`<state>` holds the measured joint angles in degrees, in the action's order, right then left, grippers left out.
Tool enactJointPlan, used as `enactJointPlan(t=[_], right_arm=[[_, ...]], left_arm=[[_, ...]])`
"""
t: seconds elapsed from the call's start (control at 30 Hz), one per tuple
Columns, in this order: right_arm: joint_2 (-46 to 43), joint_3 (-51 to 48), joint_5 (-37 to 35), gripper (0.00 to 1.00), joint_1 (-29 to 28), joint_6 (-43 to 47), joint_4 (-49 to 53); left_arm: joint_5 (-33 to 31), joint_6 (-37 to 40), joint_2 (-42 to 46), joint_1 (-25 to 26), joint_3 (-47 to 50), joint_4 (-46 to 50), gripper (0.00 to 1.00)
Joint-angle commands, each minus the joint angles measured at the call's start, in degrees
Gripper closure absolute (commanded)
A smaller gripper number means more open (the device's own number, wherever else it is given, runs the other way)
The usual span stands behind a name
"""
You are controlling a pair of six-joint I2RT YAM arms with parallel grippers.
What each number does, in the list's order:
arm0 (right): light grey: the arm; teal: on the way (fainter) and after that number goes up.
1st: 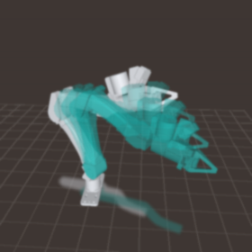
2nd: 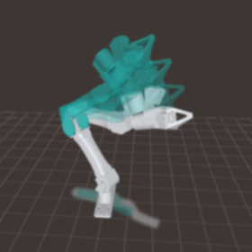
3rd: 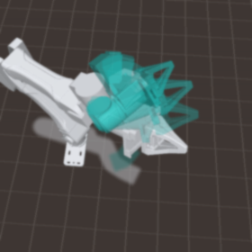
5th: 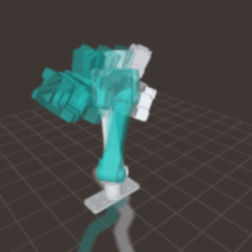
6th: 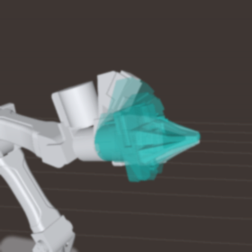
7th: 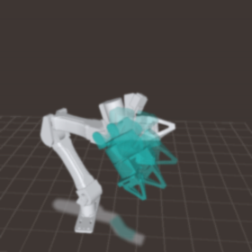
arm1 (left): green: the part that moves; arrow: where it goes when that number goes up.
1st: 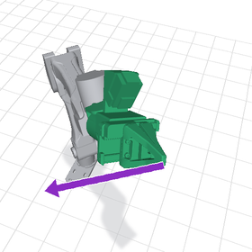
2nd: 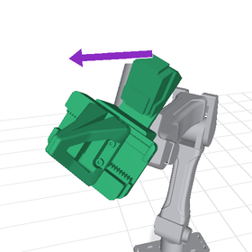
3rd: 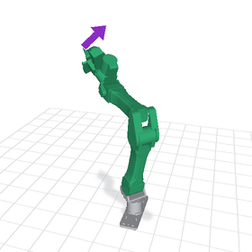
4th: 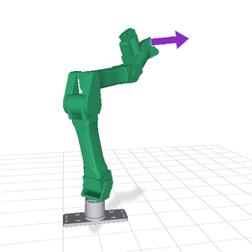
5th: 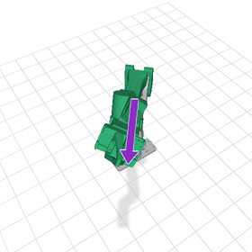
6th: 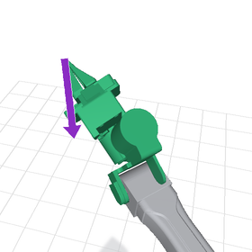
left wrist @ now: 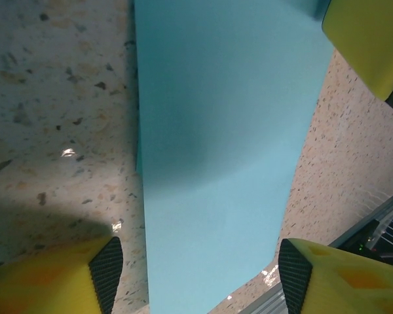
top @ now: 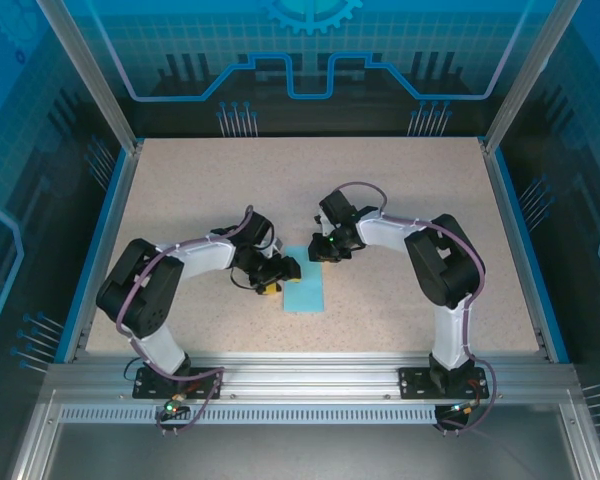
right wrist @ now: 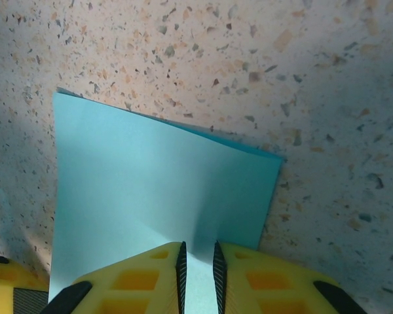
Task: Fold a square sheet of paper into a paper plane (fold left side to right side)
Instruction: Third fold the triangle at the center of the table.
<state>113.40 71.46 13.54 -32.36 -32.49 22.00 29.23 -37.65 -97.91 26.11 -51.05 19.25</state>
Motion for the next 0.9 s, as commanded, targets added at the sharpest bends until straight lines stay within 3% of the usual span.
enactJointPlan(t=[0.0, 0.23, 0.47, 0.6, 0.87], right_arm=[[1.6, -1.1, -0.7, 0.79, -0.4, 1.1, 1.6], [1.5, -1.3, -0.7, 0.79, -0.4, 1.6, 1.5], [-2.6, -3.6, -2.6, 0.73, -0.4, 2.6, -1.1], [-8.7, -7.0, -5.5, 0.59, -0.7, 4.7, -3.9], [-25.4, -18.8, -13.4, 0.33, -7.3, 11.0, -6.3]], left_arm=[[2.6, -1.4, -1.6, 0.5, 0.5, -1.2, 0.34], [2.3, -2.0, -1.6, 1.2, 0.2, -1.2, 0.49], [1.2, -2.9, -0.3, 1.3, 0.3, 0.9, 0.80], [1.5, -5.3, 1.1, 1.4, 0.7, 1.0, 0.91], [3.4, -9.3, 2.3, 1.5, 0.8, 1.0, 0.96]])
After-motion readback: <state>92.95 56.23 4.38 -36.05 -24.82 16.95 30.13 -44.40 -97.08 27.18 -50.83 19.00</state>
